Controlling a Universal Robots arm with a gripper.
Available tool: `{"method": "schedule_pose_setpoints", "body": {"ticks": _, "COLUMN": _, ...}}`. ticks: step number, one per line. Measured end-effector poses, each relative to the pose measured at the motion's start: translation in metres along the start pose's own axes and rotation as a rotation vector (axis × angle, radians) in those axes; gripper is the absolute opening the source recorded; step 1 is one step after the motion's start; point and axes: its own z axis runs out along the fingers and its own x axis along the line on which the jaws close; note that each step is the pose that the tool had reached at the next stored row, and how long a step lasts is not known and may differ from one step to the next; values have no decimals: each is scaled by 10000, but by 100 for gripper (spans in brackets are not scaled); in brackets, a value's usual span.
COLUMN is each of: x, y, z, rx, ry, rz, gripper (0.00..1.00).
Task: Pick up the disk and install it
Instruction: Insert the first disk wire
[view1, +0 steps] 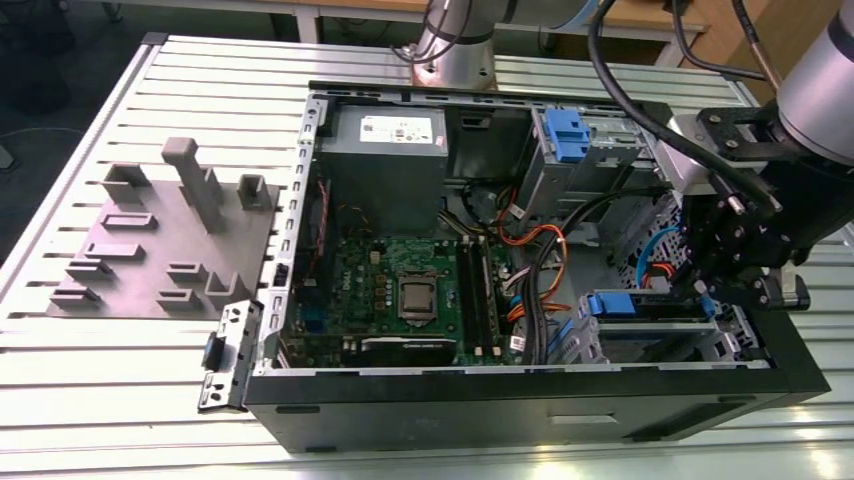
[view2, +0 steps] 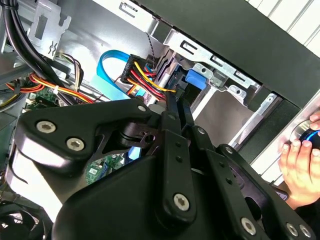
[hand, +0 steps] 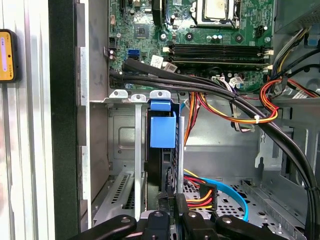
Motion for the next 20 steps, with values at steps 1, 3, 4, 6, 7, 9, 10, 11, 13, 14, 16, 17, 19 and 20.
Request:
{"method": "schedule_pose_setpoints", "body": {"ticks": 1, "x": 0, "y": 5, "z": 1, "rx": 17, "ry": -1, "rz": 2, "gripper": 16}}
{"method": "schedule_pose_setpoints", "body": {"ticks": 3, "x": 0, "y": 12, "z": 2, "rx": 50, "ry": -5, "rz": -1, "gripper": 16}}
{"method": "schedule_pose_setpoints", "body": {"ticks": 4, "x": 0, "y": 13, "z": 3, "rx": 55, "ry": -6, "rz": 0, "gripper": 16}}
{"method": "schedule_pose_setpoints", "body": {"ticks": 6, "x": 0, "y": 17, "z": 10, "rx": 66, "ry": -7, "rz": -1, "gripper": 16}}
{"method": "schedule_pose_setpoints", "body": {"ticks": 7, "x": 0, "y": 18, "z": 15, "rx": 69, "ry": -14, "rz": -2, "gripper": 16}}
{"method": "schedule_pose_setpoints", "body": {"ticks": 9, "x": 0, "y": 23, "z": 24, "rx": 75, "ry": -25, "rz": -7, "gripper": 16}}
{"method": "schedule_pose_setpoints", "body": {"ticks": 10, "x": 0, "y": 25, "z": 28, "rx": 80, "ry": -28, "rz": -12, "gripper": 16}}
{"method": "schedule_pose_setpoints", "body": {"ticks": 11, "x": 0, "y": 28, "z": 31, "rx": 84, "ry": -28, "rz": -17, "gripper": 16}}
{"method": "schedule_pose_setpoints", "body": {"ticks": 13, "x": 1, "y": 30, "z": 36, "rx": 94, "ry": -30, "rz": -22, "gripper": 16}}
{"method": "schedule_pose_setpoints", "body": {"ticks": 14, "x": 1, "y": 32, "z": 37, "rx": 105, "ry": -30, "rz": -21, "gripper": 16}}
{"method": "schedule_pose_setpoints", "body": {"ticks": 16, "x": 2, "y": 33, "z": 41, "rx": 121, "ry": -31, "rz": -23, "gripper": 16}}
{"method": "schedule_pose_setpoints", "body": {"ticks": 17, "x": 2, "y": 35, "z": 43, "rx": 129, "ry": -31, "rz": -22, "gripper": 16}}
{"method": "schedule_pose_setpoints", "body": {"ticks": 19, "x": 3, "y": 39, "z": 46, "rx": 149, "ry": -33, "rz": -21, "gripper": 16}}
{"method": "schedule_pose_setpoints", "body": {"ticks": 20, "x": 4, "y": 42, "z": 48, "rx": 159, "ry": -43, "rz": -20, "gripper": 16}}
